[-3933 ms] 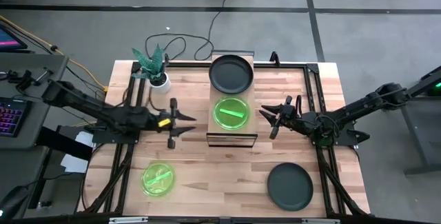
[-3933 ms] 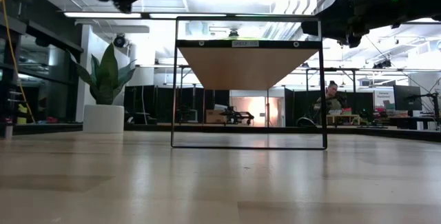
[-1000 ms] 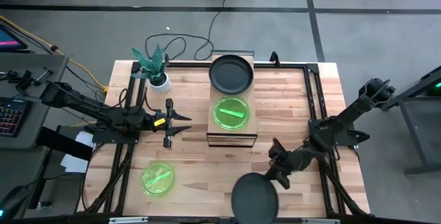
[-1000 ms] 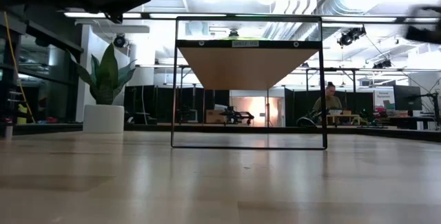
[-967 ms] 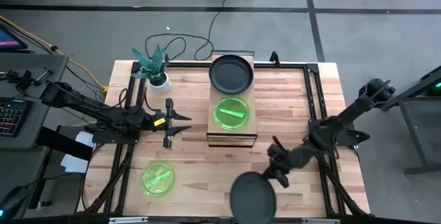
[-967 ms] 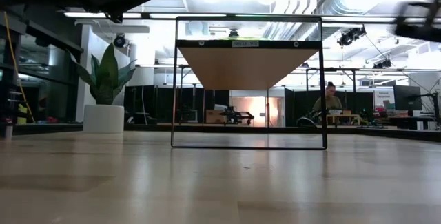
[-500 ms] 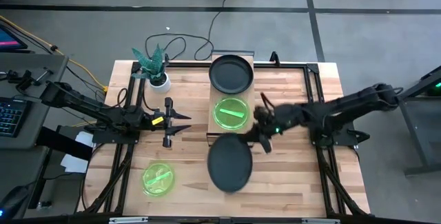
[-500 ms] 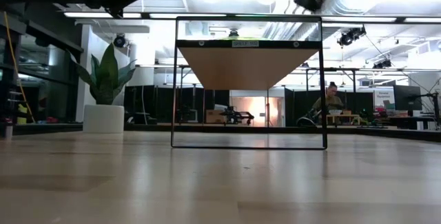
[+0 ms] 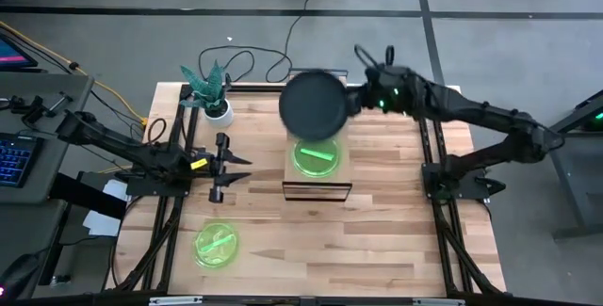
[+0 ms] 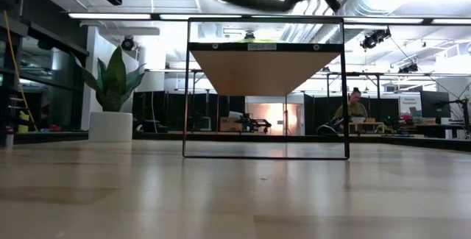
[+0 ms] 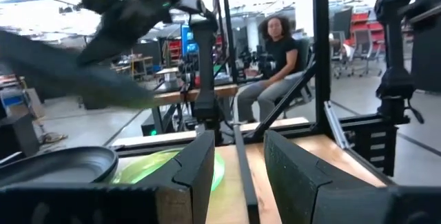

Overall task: Place and stack plates onto a shelf
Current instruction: Stack the black plate on top of the black plate on the shelf

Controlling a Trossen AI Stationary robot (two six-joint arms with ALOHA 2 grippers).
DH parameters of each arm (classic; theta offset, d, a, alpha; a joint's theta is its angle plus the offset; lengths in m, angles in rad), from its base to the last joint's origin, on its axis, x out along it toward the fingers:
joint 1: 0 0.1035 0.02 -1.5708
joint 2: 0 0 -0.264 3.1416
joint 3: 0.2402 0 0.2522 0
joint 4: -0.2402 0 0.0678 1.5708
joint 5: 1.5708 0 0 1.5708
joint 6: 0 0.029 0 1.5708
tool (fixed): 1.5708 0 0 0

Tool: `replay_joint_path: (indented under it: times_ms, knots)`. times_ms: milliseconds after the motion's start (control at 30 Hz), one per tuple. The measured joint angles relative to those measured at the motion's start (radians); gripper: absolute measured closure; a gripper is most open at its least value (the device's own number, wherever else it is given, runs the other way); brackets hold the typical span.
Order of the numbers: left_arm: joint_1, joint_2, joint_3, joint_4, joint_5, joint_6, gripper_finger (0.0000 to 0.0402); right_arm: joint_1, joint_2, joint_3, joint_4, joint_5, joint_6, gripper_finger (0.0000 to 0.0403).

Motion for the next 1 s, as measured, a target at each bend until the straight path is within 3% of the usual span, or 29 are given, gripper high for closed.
replay_joint_path:
  times_ms: [133, 300, 567, 1000]
  knots:
    - [-0.01, -0.035, 0.0, -0.033, 0.0, 0.005, 0.0286, -0.119, 0.05, 0.0, 0.005, 0.001, 0.038, 0.0403]
    - [-0.011, -0.048, 0.0, -0.058, 0.0, 0.01, 0.0286, -0.188, 0.139, 0.0, 0.012, -0.005, 0.063, 0.0403]
    - [-0.01, -0.048, 0.0, -0.066, 0.0, 0.01, 0.0286, -0.217, 0.252, -0.001, 0.047, -0.057, 0.082, 0.0403]
    - [-0.01, -0.048, 0.0, -0.096, -0.001, -0.008, 0.0286, -0.217, 0.254, -0.001, 0.047, -0.071, 0.086, 0.0403]
